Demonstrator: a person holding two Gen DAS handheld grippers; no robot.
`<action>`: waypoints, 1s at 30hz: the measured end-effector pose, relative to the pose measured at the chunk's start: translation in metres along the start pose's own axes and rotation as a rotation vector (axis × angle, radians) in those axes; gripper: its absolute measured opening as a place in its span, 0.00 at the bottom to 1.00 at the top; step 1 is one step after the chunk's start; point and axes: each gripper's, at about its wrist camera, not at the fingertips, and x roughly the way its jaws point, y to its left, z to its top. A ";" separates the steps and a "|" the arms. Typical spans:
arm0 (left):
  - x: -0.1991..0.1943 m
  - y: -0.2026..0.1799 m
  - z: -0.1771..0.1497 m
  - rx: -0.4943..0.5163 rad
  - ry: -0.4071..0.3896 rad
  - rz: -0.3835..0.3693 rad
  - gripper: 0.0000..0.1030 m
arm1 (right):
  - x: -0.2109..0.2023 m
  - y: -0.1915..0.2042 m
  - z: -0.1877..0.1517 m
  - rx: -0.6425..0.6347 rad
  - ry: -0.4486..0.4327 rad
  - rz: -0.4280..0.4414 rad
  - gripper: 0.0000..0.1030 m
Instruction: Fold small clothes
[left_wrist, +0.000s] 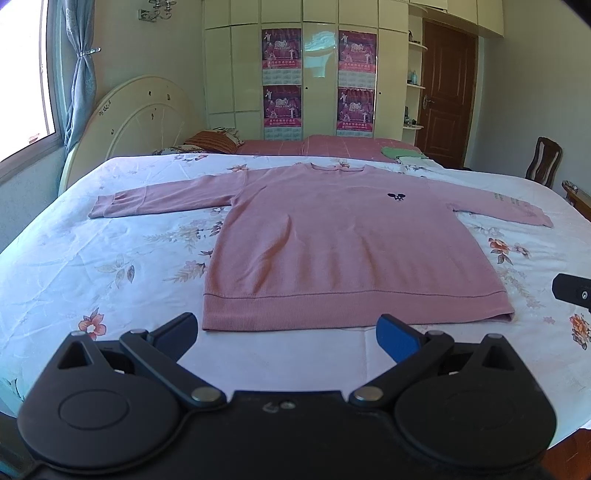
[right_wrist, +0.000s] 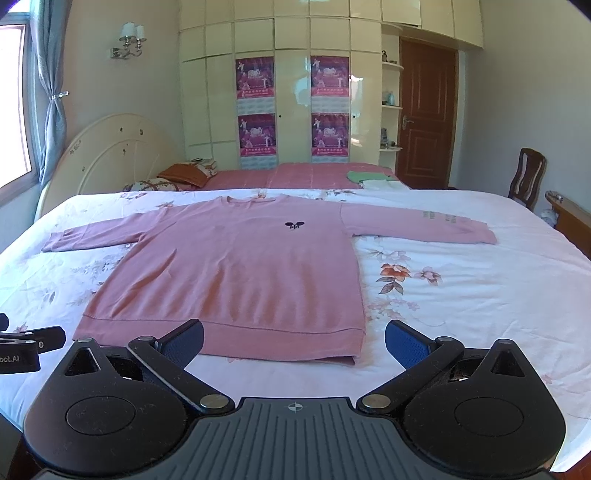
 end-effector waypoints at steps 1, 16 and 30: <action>0.001 0.001 0.000 -0.003 0.001 -0.001 1.00 | 0.001 0.000 0.000 -0.001 0.001 0.001 1.00; 0.020 -0.019 0.004 0.085 -0.004 -0.012 1.00 | 0.008 -0.010 0.002 0.008 0.006 -0.024 1.00; 0.075 -0.046 0.037 0.116 -0.117 -0.021 1.00 | 0.059 -0.071 0.032 0.126 0.029 -0.104 1.00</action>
